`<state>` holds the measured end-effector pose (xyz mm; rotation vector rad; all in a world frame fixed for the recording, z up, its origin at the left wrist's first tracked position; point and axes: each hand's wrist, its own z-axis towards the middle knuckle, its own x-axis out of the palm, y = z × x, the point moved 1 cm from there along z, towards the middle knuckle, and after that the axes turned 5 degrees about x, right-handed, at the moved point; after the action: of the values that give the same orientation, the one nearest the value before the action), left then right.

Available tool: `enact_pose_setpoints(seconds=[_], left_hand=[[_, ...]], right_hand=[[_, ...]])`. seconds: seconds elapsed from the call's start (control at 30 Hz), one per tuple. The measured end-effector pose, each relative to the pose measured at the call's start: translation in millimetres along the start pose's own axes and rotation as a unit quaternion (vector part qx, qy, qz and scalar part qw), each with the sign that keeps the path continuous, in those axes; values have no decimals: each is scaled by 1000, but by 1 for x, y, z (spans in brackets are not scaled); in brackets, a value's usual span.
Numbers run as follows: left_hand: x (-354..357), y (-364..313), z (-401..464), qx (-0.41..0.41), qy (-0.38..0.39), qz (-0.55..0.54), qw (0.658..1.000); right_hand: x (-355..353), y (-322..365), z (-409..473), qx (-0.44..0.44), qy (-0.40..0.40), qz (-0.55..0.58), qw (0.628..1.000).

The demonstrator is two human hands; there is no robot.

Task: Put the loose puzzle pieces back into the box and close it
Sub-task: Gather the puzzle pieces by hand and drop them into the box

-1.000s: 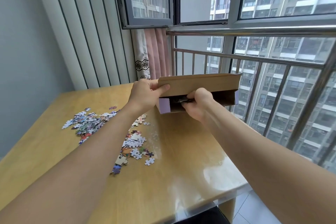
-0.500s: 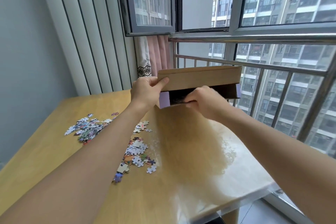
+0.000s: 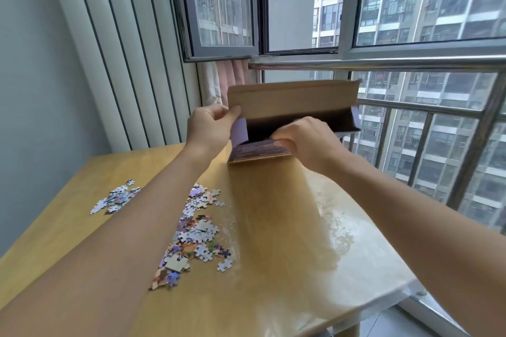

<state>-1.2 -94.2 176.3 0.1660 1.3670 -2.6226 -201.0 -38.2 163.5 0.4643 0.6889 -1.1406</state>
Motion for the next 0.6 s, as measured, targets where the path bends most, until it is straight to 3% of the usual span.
enact_pose_setpoints(seconds=[0.33, 0.6], left_hand=[[7, 10, -11, 37, -62, -2, 997], [12, 41, -31, -2, -8, 35, 999]], right_hand=[[13, 5, -15, -14, -45, 33, 998], [35, -9, -31, 11, 81, 66, 995]])
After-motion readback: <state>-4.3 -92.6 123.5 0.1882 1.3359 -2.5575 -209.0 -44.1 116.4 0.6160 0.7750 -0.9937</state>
